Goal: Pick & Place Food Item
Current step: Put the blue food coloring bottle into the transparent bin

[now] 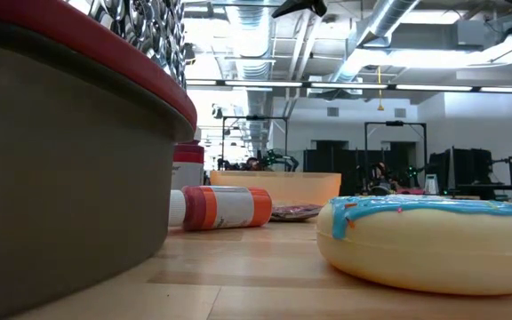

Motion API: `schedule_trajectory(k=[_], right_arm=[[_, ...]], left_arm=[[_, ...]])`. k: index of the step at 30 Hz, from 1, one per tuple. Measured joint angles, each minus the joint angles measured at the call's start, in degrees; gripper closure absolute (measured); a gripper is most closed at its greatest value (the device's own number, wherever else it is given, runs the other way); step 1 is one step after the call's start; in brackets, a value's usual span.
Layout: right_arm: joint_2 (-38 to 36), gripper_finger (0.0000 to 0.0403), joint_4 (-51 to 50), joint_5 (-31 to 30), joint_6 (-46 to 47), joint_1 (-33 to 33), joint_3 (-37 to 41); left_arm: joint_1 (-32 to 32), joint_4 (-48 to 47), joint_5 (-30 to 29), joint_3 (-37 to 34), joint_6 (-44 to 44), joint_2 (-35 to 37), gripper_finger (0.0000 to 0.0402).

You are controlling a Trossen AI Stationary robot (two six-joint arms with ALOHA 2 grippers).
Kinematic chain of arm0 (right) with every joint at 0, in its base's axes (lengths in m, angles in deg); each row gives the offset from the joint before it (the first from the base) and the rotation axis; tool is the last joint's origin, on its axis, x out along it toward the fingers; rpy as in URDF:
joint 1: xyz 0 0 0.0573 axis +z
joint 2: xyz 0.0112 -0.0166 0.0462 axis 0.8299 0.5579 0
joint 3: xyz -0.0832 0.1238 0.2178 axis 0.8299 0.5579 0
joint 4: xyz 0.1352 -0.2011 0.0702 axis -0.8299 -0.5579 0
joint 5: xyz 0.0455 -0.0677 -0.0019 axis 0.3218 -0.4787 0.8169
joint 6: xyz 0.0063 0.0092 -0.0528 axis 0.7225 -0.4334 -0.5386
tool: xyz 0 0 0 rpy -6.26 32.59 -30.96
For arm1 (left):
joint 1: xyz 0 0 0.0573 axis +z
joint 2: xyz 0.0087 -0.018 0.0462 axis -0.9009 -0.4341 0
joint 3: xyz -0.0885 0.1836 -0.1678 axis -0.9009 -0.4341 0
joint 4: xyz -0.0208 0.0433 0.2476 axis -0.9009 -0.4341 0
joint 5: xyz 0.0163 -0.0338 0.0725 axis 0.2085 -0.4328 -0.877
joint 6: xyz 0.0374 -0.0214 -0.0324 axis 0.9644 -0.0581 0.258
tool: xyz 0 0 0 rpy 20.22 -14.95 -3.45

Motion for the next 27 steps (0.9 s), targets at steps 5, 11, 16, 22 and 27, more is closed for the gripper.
schedule_trajectory(k=[5, 11, 16, 22, 27], right_arm=[[0.00, 0.0145, -0.01, 0.00, 0.00, 0.00, 0.00], [0.00, 0.0145, -2.23, 0.02, 0.09, 0.11, 0.00], [0.00, 0.0145, -2.71, 0.02, 0.62, 0.48, 0.00], [0.00, 0.0145, -2.71, 0.04, 1.19, 0.50, 0.00], [0.00, 0.0145, -2.69, 0.04, 2.07, 0.76, 0.00]], left_arm=[[2.55, 2.57, 0.00, 0.00, -0.64, -4.00, 0.0289], [6.20, 5.73, 0.01, 0.00, -0.76, -8.47, 0.0289], [8.36, 8.99, 1.01, 0.00, -0.79, -11.41, 0.0289], [9.26, 10.58, 1.23, 0.00, -0.78, -14.51, 0.0289], [10.11, 12.58, 1.13, 0.00, -0.78, -18.18, 0.0289]])
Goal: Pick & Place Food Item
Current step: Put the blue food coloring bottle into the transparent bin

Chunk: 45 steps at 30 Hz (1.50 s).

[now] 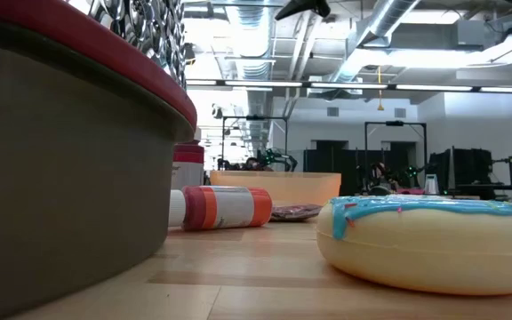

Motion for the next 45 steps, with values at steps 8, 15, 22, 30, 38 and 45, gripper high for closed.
schedule_trajectory(k=[8, 15, 22, 30, 38, 45], right_arm=[[0.00, 0.0145, 0.02, 0.00, 1.03, 0.55, 0.00], [0.00, 0.0145, 0.00, -0.02, 1.88, 1.31, 0.00], [0.00, 0.0145, -0.02, -0.02, 2.56, 1.64, 0.00], [0.00, 0.0145, -0.01, -0.02, 3.02, 1.66, 0.00], [0.00, 0.0145, -0.02, -0.02, 2.91, 1.95, 0.00], [0.00, 0.0145, -0.02, -0.03, 2.65, 1.92, 0.00]], left_arm=[[0.07, 6.12, -1.19, 0.00, 0.00, -5.56, 0.0289], [1.78, 7.27, -1.77, 0.00, 0.00, -8.75, 0.0289], [2.26, 7.30, -3.51, 0.00, 0.00, -8.85, 0.0289], [2.26, 7.35, -3.40, 0.00, 0.00, -8.83, 0.0258], [1.66, 7.35, -2.83, 0.00, 0.00, -8.80, 0.0281], [0.24, 7.17, -2.40, 0.00, 0.01, -8.32, 0.0250]])
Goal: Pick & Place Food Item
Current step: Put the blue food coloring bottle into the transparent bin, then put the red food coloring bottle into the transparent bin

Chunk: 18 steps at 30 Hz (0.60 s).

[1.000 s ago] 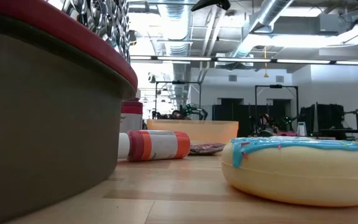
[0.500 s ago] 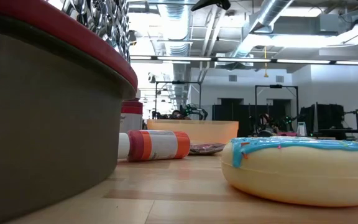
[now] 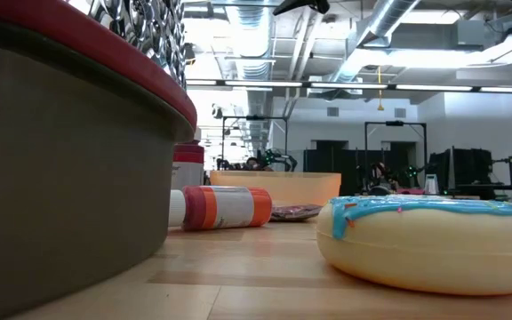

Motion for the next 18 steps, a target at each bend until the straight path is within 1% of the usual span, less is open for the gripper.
schedule_trajectory(k=[6, 10, 18], right_arm=[[0.00, 0.0145, 0.00, 0.01, -0.22, 0.02, 0.00], [0.00, 0.0145, 0.00, -0.01, -0.36, 0.38, 0.00], [0.00, 0.0145, 0.33, -0.01, -1.08, 0.95, 0.00]], left_arm=[[-0.30, -0.62, -1.02, 0.02, 0.61, 2.91, 0.0235], [-0.28, -2.10, -1.96, 0.02, 0.75, 5.79, 0.0238], [-0.45, -2.26, -2.26, 0.02, 5.88, 10.76, 0.0242]])
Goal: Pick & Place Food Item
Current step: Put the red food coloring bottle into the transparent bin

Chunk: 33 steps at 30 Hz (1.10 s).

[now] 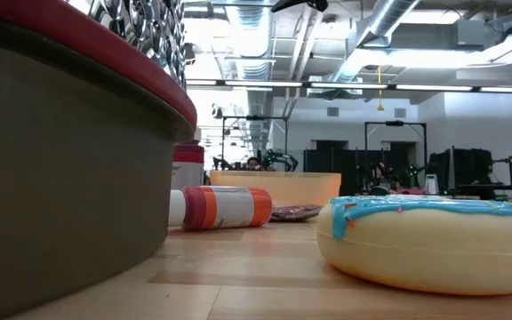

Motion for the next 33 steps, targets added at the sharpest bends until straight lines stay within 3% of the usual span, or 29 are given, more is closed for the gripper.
schedule_trajectory(k=[6, 10, 14, 20, 28, 30, 33], right_arm=[[0.00, 0.0145, -0.24, -0.01, -0.97, 0.27, 0.00], [0.00, 0.0145, -0.31, -0.24, -2.46, 0.23, 0.02], [0.00, 0.0145, -2.93, -0.42, -5.24, -0.36, 0.00], [0.02, 0.0145, -14.93, -1.37, -9.57, -1.74, 0.02], [0.04, 0.0145, -20.45, -4.97, -13.78, 2.20, 0.04], [0.04, 0.0145, -19.85, -5.57, -15.38, 3.96, 0.08], [-0.02, 0.0145, -15.30, -5.42, -19.33, 7.54, 2.71]], left_arm=[[-4.01, 0.24, 0.30, 0.00, 7.04, 8.94, 0.0242], [-7.46, 1.10, 6.82, 0.00, 18.36, 17.22, 0.0249], [-10.85, 4.28, 20.66, 0.00, 35.01, 25.23, 0.0258], [-13.96, 7.87, 50.21, 0.00, 49.21, 35.89, 0.0271], [-14.52, 10.98, 79.01, 0.00, 45.93, 42.51, 0.0280], [-14.54, 12.41, 84.18, 0.00, 43.69, 43.18, 0.0278], [-14.53, 14.71, 87.18, 0.00, 38.87, 44.21, 0.0273]])
